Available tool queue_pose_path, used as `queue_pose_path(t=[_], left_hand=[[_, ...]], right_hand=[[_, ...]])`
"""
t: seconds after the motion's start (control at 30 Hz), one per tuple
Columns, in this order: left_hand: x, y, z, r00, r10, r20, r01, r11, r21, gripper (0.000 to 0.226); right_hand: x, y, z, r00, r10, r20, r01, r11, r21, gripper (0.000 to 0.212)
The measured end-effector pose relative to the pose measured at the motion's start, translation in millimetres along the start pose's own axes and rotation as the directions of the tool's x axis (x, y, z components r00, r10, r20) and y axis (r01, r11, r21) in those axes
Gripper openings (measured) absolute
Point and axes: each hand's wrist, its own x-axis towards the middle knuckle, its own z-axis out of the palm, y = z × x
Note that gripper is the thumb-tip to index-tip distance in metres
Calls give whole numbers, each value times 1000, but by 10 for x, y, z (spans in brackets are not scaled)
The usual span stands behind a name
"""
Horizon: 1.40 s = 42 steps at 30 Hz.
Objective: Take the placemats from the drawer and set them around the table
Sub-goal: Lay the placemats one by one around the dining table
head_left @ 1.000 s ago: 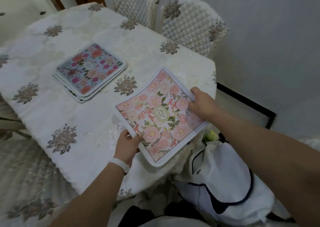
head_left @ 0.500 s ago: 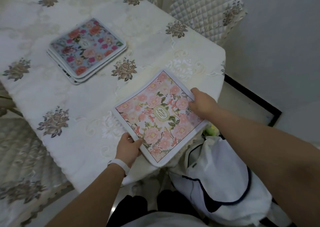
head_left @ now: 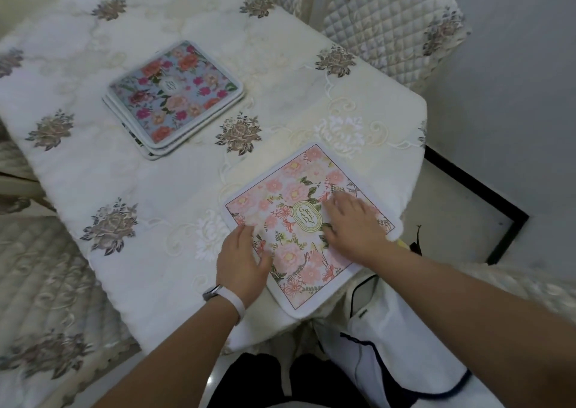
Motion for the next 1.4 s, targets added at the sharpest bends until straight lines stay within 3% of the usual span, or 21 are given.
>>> queue_pose_path(t=[0.1,0.17,0.43,0.77,1.0,1.1,1.27,1.4], left_hand=[[235,6,118,982,140,128,-164,965,203,67],[395,26,186,970,186,157,-221,943,248,63],[1164,7,170,972,193,132,-227,913,338,57],[1261,-199,21,989,117,94,-144,919,367,69],[927,-321,37,998,-68,-2,64,938,342,75],[567,-154,192,1000,-4,12,1,957,291,76],[-240,284,624,971,219,94,-234,949,209,77],[-499,404,796,966,216,141,-248,927,281,83]], right_hand=[[111,-215,69,986,-146,84,147,989,-5,64],[254,-349,101,973,-213,91,214,977,0,65],[1081,-425,128,970,-238,49,241,968,-67,64],[1426,-8,-40,1000,1,-24,-1,1000,-13,71],[1014,303,-10,991,126,-36,-126,992,-8,74],[626,197,62,999,47,14,-47,999,2,72],[-61,-153,293,980,-186,77,190,981,-41,71],[-333,-101,388,967,-253,32,254,966,-52,65]])
